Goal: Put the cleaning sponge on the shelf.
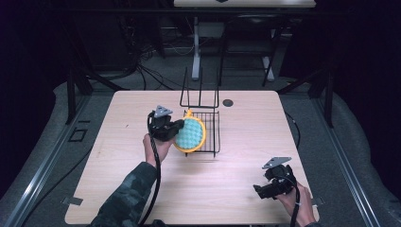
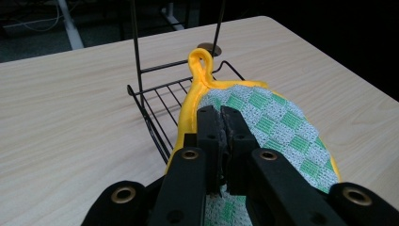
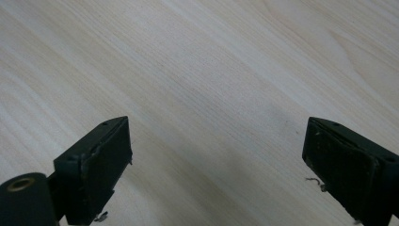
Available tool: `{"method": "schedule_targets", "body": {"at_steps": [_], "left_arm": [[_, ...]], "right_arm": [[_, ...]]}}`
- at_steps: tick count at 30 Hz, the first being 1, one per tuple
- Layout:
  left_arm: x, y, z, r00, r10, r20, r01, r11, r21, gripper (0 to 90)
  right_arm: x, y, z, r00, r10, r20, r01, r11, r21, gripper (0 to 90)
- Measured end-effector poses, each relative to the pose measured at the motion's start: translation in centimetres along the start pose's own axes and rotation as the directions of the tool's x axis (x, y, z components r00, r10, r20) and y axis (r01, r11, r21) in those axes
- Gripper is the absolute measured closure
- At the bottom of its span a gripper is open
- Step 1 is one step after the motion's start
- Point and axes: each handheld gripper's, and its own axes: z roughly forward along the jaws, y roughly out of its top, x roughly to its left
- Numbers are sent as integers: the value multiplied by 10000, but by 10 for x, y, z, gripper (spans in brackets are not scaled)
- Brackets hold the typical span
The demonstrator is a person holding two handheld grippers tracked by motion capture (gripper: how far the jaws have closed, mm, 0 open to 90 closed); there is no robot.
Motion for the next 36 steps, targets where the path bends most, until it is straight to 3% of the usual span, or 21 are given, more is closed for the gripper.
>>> {"method": "schedule_targets", "body": {"at_steps": [27,36], "left_arm": [[-8,-7,39,9988,-481,-87,480,9987,-151,873],[-9,-9,51,9993,-355,-103,355,9994,-16,872]], "right_arm": [[1,-3,-2,9999,-10,108,10,10000,60,87],[1,-3,-1,10000,-34,64,34,10000,62,87]]}}
